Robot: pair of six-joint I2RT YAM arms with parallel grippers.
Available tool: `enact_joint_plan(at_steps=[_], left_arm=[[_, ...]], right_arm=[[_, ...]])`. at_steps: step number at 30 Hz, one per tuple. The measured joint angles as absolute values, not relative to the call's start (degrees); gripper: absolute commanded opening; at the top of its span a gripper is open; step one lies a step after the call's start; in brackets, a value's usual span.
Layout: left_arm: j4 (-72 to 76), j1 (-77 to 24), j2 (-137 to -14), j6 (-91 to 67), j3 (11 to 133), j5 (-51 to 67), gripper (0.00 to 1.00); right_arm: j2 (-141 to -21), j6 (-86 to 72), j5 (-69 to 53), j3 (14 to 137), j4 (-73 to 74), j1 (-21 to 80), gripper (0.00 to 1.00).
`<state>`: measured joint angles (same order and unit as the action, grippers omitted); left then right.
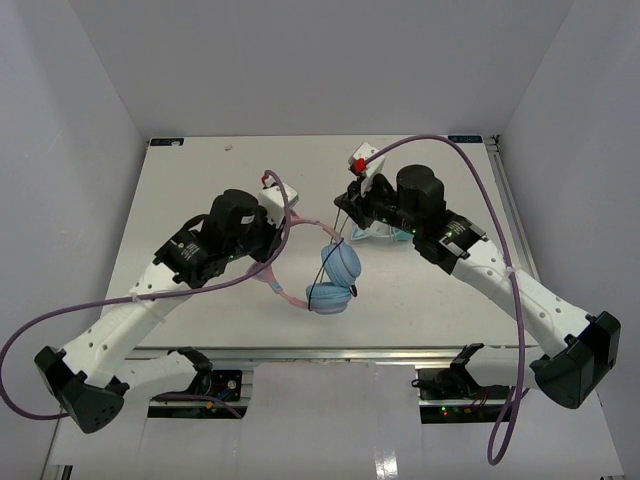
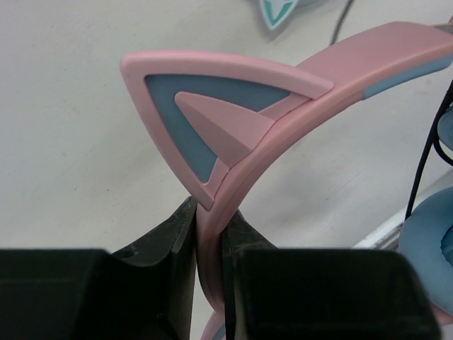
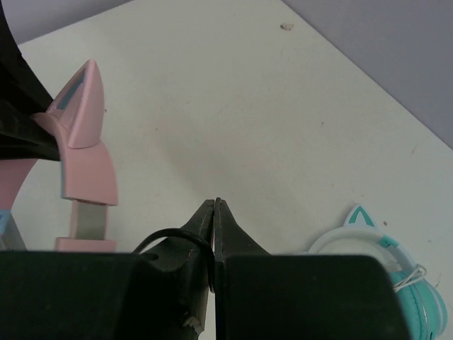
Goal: Wrap the headphones
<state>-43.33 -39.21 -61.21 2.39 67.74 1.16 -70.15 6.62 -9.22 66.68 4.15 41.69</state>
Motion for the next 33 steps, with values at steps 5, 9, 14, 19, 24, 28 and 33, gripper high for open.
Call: enact_joint_plan(at_steps=[5,9,14,19,24,28,33], left_arm=[[-41.66,-40.59,-65.35,4.36,66.95,-8.96,0.00],[-40.39,-40.98,-67.09,5.72,66.58,-16.10,0.00],[-38.09,-41.02,-69.70,5.25,66.34,-23.55,0.00],[-36.64,-41.29,-72.81,3.05,65.98,-29.47,0.00],[-36.46,-41.48,-74.90,-0.40,66.02,-32.92,0.00],[-37.47,-41.50,-75.77,-3.29,66.49,-34.43,0.00],[-38.70,-41.71,-76.50,-7.17,66.95,-34.25,0.00]], right_arm=[[-72.31,6.85,-9.00,69.91,12.90,41.58,0.08],[-72.63,6.53,-9.99,70.78,17.12,41.38,0.08],[-72.82,5.71,-13.52,71.26,19.24,41.32,0.08],[-72.90,4.06,-17.14,71.13,19.52,41.58,0.08],[-72.81,1.56,-18.45,68.36,17.89,43.45,0.08],[-72.72,-0.56,-18.43,65.85,15.95,45.72,0.08],[-72.69,-3.22,-16.51,63.87,12.23,48.68,0.09]])
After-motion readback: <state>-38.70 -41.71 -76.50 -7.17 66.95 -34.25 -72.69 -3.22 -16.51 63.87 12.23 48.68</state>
